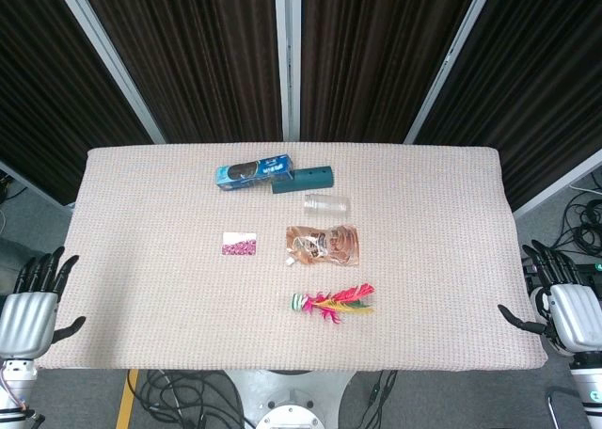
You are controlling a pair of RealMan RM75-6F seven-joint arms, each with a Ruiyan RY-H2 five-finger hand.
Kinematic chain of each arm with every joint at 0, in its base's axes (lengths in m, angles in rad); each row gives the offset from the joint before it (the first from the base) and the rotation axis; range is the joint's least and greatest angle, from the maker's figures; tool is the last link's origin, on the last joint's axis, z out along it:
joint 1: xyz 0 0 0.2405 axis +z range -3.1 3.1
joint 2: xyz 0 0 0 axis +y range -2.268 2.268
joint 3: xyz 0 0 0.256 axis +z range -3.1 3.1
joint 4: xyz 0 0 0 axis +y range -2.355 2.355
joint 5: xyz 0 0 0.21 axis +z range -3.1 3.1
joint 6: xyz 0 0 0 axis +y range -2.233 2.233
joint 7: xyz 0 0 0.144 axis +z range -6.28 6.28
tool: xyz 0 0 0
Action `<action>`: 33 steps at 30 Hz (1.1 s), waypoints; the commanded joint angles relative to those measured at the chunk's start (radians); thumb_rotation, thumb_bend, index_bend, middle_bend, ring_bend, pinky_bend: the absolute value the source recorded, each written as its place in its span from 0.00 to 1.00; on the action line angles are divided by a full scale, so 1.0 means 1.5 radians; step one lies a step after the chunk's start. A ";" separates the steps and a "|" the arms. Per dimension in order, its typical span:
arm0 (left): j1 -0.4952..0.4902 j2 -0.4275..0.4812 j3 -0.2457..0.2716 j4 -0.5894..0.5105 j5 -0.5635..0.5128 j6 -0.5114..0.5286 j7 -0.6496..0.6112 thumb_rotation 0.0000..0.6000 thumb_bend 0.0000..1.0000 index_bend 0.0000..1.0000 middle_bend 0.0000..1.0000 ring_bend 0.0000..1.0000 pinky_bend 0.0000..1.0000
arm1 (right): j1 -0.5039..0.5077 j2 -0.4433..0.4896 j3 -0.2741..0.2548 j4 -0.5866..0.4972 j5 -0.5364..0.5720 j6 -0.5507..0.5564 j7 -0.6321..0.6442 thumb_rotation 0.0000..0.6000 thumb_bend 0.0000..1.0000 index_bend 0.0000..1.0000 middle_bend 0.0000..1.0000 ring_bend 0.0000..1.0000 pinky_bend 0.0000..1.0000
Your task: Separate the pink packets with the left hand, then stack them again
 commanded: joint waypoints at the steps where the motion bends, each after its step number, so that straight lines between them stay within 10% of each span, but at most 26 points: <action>1: 0.000 0.000 0.001 -0.001 0.001 0.000 0.000 1.00 0.19 0.14 0.04 0.06 0.07 | 0.000 0.000 -0.001 0.001 0.000 0.000 0.002 0.63 0.14 0.00 0.00 0.00 0.00; 33: -0.052 -0.006 -0.045 0.024 -0.012 -0.038 -0.027 1.00 0.18 0.17 0.10 0.08 0.09 | 0.001 0.013 0.012 0.004 0.000 0.015 0.015 0.63 0.13 0.00 0.00 0.00 0.00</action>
